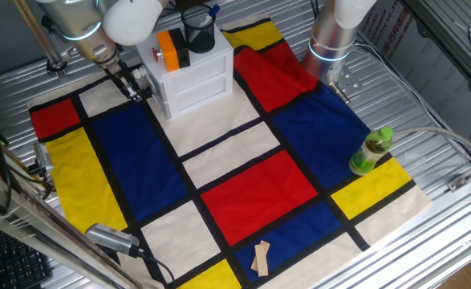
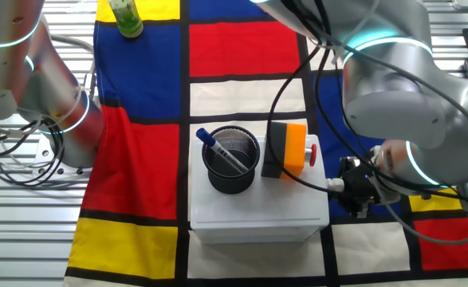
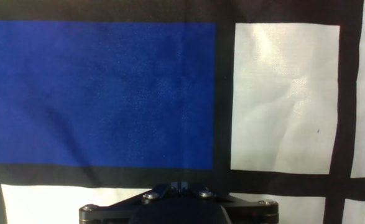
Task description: Use the gripper to push and close the drawer
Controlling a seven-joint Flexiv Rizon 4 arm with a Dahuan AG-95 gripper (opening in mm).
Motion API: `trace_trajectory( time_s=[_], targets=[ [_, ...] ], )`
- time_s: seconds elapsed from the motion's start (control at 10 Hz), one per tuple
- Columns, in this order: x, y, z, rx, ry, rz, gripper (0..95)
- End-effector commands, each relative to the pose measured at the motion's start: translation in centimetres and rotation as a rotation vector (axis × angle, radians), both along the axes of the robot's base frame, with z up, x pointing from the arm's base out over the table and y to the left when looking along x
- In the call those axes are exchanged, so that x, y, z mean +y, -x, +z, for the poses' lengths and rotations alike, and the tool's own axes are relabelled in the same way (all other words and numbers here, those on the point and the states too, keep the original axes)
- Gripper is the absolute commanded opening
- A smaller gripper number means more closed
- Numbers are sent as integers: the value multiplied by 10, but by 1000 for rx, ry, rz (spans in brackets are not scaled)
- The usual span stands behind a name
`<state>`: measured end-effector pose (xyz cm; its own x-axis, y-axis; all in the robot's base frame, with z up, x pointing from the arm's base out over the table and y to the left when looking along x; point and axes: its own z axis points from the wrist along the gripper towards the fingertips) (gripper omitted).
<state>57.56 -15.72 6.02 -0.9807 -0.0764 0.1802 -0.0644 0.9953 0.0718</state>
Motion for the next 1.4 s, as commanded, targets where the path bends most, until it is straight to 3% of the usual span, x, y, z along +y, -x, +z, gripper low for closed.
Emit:
trace_trajectory(
  time_s=[0.1,0.3,0.6,0.9,1.1,1.4],
  targets=[
    [0,0,0,-16,9,5,0],
    [2,-7,2,-47,37,22,0],
    [6,-32,2,-102,75,57,0],
    [12,-55,2,-136,77,64,0],
    [21,-71,5,-173,70,75,0],
    [31,-81,13,-176,68,84,0]
  ],
)
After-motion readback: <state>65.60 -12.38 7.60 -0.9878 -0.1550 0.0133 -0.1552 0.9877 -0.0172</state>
